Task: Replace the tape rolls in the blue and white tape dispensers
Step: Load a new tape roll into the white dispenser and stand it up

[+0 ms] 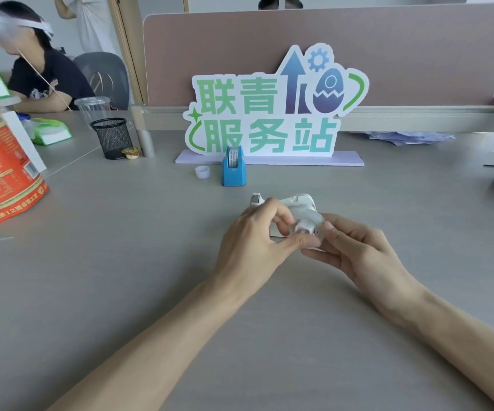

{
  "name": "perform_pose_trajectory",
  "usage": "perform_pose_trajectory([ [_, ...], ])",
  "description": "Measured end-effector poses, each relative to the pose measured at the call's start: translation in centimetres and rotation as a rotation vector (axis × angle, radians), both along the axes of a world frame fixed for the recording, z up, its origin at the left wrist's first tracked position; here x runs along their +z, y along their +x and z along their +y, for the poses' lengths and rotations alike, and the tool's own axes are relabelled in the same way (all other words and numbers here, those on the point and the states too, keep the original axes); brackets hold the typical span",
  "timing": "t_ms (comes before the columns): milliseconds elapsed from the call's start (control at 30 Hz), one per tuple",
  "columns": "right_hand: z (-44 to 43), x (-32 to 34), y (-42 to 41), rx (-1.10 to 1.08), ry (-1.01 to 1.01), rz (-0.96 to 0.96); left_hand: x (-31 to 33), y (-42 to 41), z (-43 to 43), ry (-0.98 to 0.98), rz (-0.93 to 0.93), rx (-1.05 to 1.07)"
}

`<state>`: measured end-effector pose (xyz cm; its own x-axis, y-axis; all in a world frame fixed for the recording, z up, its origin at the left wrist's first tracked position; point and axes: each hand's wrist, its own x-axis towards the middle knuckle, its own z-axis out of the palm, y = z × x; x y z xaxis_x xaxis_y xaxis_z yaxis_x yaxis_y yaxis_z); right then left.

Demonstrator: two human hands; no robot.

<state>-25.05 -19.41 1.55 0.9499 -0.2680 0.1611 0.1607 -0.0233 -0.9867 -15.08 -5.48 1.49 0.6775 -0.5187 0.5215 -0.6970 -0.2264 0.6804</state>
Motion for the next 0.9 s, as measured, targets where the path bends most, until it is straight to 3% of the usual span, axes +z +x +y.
perform_pose_trajectory([
  [267, 0.0, 0.7, -0.2, -0.008, 0.234, 0.024, 1.0, -0.3, 0.0, -0.022, 0.336, -0.192],
  [433, -0.1, 1.0, -0.4, 0.005, 0.168, 0.006, 1.1, -0.1, 0.0, -0.08, 0.432, -0.257],
  [733, -0.4, 1.1, -0.5, -0.092, 0.05, -0.05, 1.7, 0.5, 0.4, -0.086, 0.403, -0.3],
  [900, -0.1, 1.0, -0.6, -0.166, -0.097, -0.063, 1.6, 0.2, 0.7, -0.078, 0.243, -0.216],
])
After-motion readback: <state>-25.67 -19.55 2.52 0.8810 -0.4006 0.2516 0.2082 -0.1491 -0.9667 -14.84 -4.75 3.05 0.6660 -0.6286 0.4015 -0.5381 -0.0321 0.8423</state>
